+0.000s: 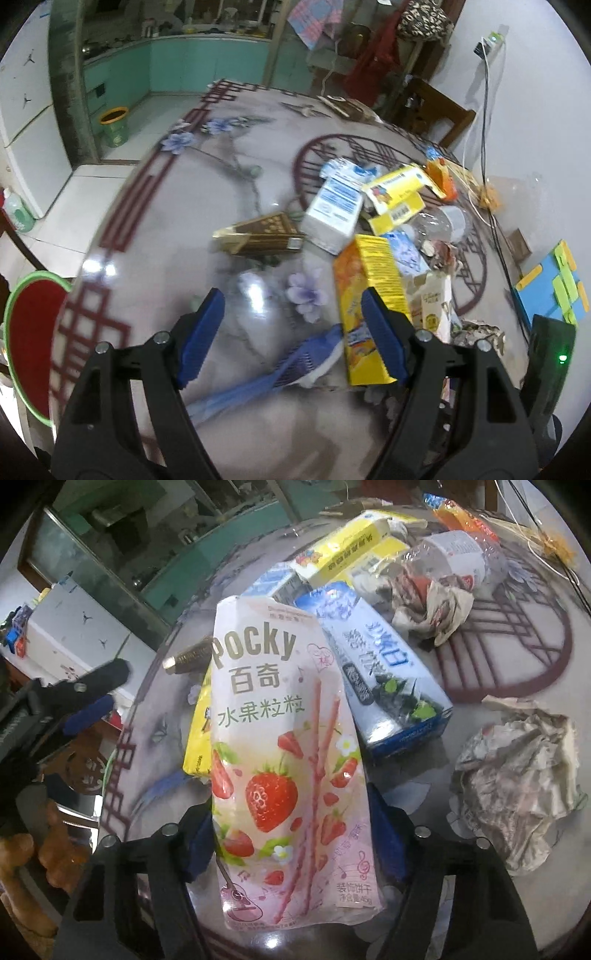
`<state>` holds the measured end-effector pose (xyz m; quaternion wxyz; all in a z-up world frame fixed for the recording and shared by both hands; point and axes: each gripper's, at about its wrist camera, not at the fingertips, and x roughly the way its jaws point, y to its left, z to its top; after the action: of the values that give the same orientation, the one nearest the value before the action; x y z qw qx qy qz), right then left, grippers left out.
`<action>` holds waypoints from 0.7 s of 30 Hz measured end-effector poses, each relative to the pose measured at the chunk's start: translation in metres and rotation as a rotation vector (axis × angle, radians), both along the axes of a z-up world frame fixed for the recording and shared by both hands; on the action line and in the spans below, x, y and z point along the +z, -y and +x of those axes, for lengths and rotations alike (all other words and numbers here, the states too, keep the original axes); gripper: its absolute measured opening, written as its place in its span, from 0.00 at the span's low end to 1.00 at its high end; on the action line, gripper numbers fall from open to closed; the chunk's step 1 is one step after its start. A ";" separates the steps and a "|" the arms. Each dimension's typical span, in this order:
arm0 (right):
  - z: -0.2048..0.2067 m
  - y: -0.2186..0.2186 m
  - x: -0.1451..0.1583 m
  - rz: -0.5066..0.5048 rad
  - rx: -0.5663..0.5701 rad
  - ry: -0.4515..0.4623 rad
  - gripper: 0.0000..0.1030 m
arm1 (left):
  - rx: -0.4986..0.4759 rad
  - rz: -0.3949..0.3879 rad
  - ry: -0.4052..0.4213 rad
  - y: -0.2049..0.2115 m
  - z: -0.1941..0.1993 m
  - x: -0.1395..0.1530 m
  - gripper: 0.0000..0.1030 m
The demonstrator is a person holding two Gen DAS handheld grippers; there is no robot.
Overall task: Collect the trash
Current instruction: 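Grasp the Pocky strawberry bag with the right tool, then grasp the yellow juice box with the left tool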
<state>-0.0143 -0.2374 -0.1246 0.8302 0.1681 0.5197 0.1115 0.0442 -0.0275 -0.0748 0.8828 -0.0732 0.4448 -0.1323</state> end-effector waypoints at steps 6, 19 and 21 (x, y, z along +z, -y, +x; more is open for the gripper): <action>-0.022 0.044 0.043 0.058 -0.100 0.144 0.67 | -0.028 -0.002 -0.019 0.026 0.006 -0.009 0.73; -0.038 0.064 0.066 -0.003 -0.191 0.217 0.68 | -0.119 0.079 -0.055 0.094 0.022 -0.039 0.77; -0.036 0.062 0.068 -0.006 -0.188 0.214 0.69 | -0.118 0.082 -0.050 0.098 0.025 -0.040 0.77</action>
<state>-0.0498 -0.2989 -0.0562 0.8882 0.2009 0.4104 0.0490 0.0693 -0.1251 -0.1148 0.8643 -0.0139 0.4753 -0.1640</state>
